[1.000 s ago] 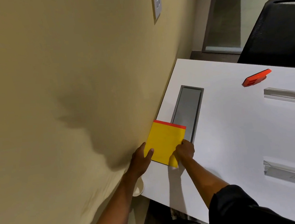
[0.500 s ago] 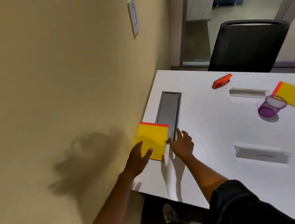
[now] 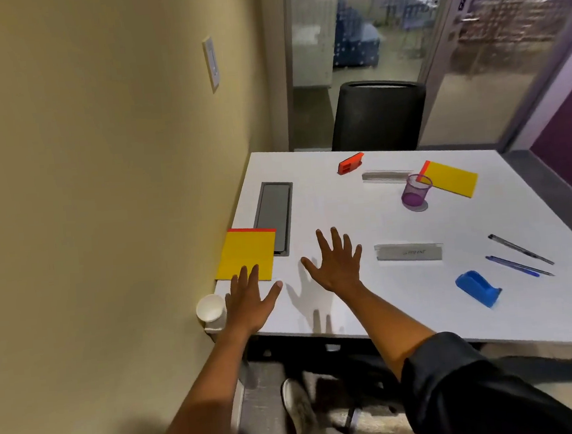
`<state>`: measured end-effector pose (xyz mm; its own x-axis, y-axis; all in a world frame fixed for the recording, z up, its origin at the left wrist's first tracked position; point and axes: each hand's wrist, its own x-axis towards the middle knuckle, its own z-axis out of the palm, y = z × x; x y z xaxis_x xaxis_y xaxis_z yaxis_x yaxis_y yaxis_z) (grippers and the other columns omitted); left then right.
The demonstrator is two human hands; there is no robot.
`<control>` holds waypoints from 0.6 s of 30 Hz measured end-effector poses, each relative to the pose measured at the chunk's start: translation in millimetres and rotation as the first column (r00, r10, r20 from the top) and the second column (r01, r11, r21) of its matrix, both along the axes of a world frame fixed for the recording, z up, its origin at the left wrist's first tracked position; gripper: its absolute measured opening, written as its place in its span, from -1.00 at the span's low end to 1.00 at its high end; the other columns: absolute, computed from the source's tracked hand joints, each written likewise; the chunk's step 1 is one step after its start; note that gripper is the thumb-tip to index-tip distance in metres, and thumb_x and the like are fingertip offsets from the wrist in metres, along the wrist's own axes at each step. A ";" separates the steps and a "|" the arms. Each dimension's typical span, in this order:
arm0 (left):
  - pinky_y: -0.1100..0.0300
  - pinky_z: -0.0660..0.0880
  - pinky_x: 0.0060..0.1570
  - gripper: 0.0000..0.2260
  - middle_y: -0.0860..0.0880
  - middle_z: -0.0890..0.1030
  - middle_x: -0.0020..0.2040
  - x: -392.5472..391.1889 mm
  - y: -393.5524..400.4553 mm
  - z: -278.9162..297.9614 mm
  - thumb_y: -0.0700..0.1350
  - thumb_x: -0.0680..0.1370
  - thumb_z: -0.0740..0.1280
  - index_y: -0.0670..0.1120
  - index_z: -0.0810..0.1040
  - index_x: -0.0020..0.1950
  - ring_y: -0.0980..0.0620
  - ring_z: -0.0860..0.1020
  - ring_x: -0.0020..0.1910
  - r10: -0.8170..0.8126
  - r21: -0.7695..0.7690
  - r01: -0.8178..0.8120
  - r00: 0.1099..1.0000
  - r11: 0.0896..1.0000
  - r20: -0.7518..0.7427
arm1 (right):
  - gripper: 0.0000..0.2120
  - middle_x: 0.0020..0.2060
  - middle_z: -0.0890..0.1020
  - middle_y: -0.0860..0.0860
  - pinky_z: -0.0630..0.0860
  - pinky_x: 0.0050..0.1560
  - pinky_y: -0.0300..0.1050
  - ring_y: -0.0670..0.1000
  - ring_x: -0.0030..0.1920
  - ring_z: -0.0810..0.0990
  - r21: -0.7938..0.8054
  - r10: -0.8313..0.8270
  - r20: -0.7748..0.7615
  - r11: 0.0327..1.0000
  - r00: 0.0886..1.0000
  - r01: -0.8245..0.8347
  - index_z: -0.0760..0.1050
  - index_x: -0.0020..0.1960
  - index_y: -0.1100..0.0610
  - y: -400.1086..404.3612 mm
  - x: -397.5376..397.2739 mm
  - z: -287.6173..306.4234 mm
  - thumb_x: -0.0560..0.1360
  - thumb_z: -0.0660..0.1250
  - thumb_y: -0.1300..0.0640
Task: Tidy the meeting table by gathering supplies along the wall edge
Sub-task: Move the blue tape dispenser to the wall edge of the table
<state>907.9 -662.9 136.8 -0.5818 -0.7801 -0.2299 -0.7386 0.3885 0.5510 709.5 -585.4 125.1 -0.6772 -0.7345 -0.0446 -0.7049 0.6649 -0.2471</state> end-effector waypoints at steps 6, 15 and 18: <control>-0.19 -0.10 0.48 -0.28 0.03 -0.13 0.59 -19.5 51.6 19.3 0.37 0.51 0.06 0.10 -0.06 0.56 -0.05 -0.19 0.56 -0.091 -0.020 0.091 0.996 0.996 -0.025 | -0.24 0.57 -0.12 0.03 -0.13 0.46 0.34 0.20 0.56 -0.12 -0.030 -0.108 -0.024 0.994 0.994 0.107 -0.17 0.56 -0.13 77.4 -6.7 26.3 0.50 0.00 -0.41; -0.16 -0.13 0.50 -0.29 0.03 -0.11 0.59 -80.9 140.9 34.0 0.38 0.51 0.05 0.10 -0.04 0.56 -0.04 -0.18 0.56 -0.292 -0.011 0.292 0.953 0.956 -0.082 | -0.24 0.57 -0.11 0.04 -0.11 0.47 0.34 0.20 0.56 -0.10 -0.041 -0.293 -0.091 0.956 0.952 0.290 -0.19 0.56 -0.12 201.2 -56.9 59.8 0.50 0.01 -0.40; -0.16 -0.13 0.50 -0.29 0.03 -0.11 0.59 -105.7 177.7 33.5 0.38 0.51 0.05 0.09 -0.05 0.56 -0.05 -0.18 0.56 -0.365 -0.006 0.365 0.929 0.931 -0.055 | -0.23 0.57 -0.11 0.03 -0.09 0.47 0.33 0.19 0.56 -0.10 -0.054 -0.366 -0.089 0.931 0.927 0.362 -0.19 0.56 -0.12 249.4 -72.1 64.4 0.50 0.02 -0.40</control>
<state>802.2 -485.2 170.2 -0.8378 -0.5107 -0.1929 -0.5152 0.6227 0.5889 637.4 -336.0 189.5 -0.8978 -0.4368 0.0558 -0.4378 0.8719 -0.2192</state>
